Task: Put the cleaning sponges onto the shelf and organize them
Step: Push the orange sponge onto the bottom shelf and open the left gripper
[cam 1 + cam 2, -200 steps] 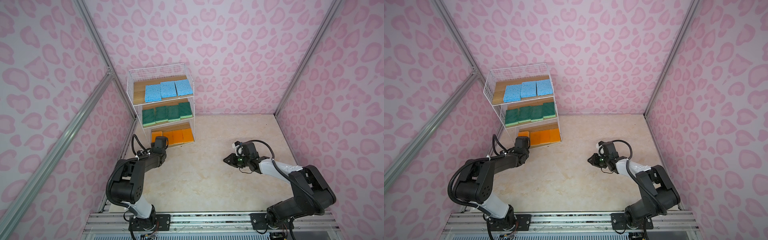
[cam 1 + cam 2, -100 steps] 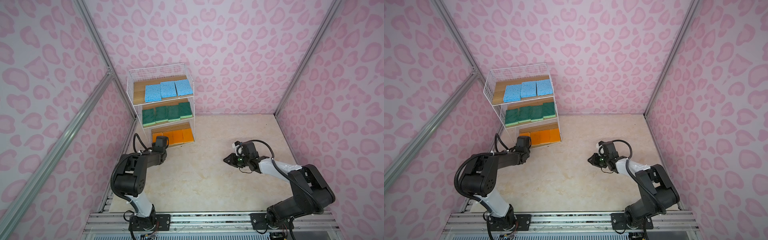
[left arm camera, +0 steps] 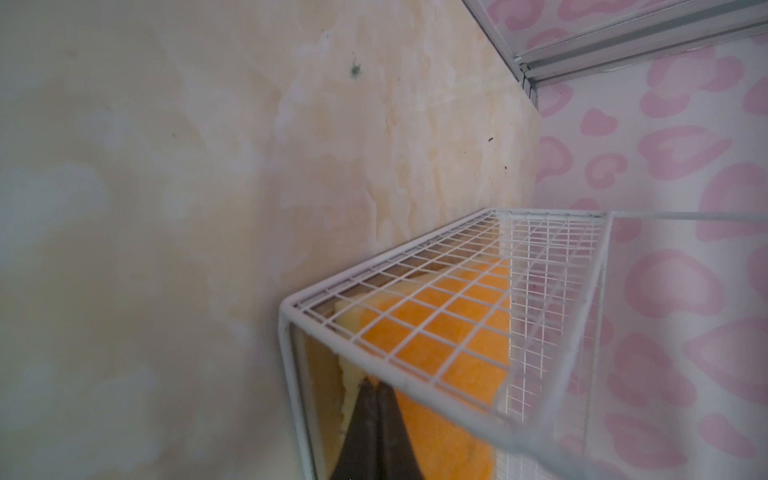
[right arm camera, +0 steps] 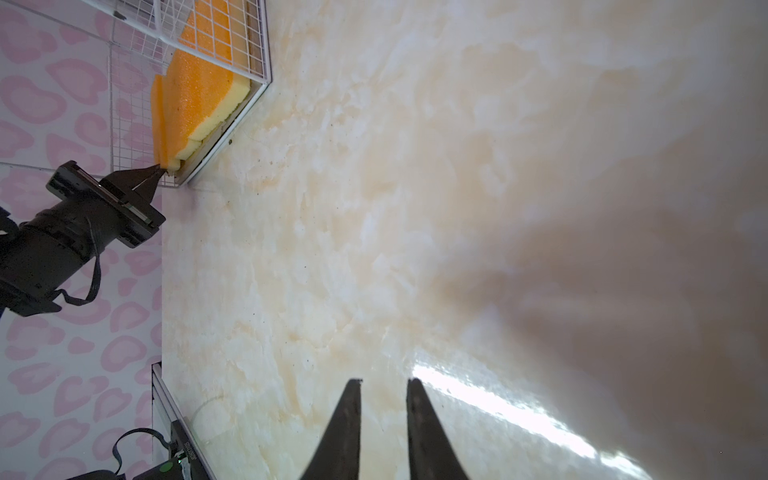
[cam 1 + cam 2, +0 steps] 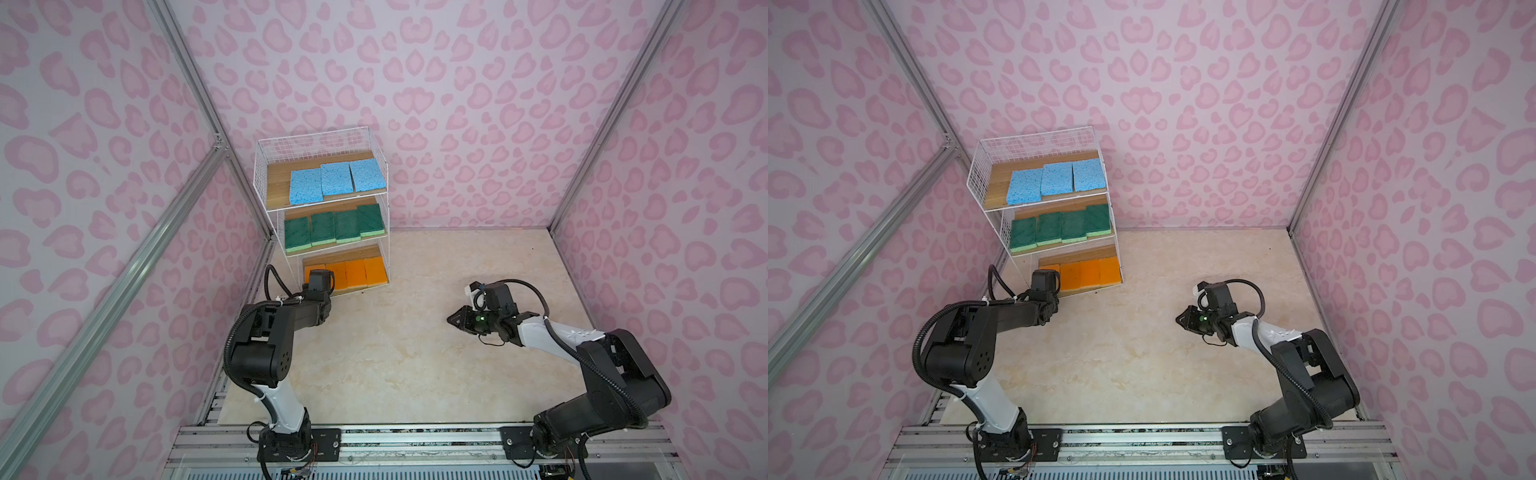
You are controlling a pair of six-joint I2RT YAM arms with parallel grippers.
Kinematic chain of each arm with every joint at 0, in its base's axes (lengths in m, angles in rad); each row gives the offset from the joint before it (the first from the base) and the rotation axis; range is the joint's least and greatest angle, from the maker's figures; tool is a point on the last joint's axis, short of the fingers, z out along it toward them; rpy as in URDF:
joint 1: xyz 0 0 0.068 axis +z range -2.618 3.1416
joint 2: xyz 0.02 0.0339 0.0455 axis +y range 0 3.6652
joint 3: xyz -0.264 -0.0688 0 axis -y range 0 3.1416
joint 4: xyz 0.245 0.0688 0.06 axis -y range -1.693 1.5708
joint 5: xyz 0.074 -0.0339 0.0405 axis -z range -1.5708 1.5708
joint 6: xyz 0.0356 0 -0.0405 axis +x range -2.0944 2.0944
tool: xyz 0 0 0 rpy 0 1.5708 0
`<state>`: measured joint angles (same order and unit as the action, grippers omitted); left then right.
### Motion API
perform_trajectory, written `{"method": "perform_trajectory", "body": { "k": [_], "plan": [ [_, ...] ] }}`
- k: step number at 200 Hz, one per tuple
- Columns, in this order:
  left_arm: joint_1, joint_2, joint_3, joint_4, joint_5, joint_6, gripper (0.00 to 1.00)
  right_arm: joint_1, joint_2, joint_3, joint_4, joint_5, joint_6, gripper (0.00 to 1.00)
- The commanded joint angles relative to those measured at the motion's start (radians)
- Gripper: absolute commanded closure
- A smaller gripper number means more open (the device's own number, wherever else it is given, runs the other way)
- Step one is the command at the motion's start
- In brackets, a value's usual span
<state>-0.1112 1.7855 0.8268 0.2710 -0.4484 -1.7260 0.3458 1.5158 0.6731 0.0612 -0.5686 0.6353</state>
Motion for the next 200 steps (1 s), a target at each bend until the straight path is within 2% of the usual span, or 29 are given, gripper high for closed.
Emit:
{"method": "perform_trajectory", "body": {
  "k": [1,47,75,91,149,179,183,200],
  "plan": [
    [0.001,0.017,0.020,0.017,0.024,0.003,0.96,-0.002,-0.005,0.000,0.003,0.004,-0.008,0.78],
    [0.002,0.032,0.035,0.027,0.066,0.016,0.96,-0.003,-0.010,-0.002,0.004,0.004,-0.009,0.78],
    [0.002,0.022,0.036,0.038,0.089,0.034,0.79,-0.005,-0.015,-0.006,0.004,0.006,-0.009,0.78],
    [0.001,0.014,0.037,0.037,0.107,0.039,0.74,-0.005,-0.014,-0.004,0.006,0.004,-0.008,0.78],
    [-0.008,-0.029,-0.017,0.031,0.140,0.028,0.74,-0.004,-0.023,-0.007,0.006,0.007,-0.007,0.78],
    [-0.018,-0.045,-0.036,0.030,0.158,0.037,0.65,-0.004,-0.033,-0.009,0.005,0.009,-0.006,0.77],
    [-0.018,-0.048,-0.038,0.030,0.160,0.038,0.59,-0.005,-0.035,-0.010,0.005,0.009,-0.006,0.76],
    [-0.025,-0.064,-0.044,0.028,0.165,0.049,0.51,-0.005,-0.042,-0.012,0.003,0.010,-0.008,0.74]
  ]
}}
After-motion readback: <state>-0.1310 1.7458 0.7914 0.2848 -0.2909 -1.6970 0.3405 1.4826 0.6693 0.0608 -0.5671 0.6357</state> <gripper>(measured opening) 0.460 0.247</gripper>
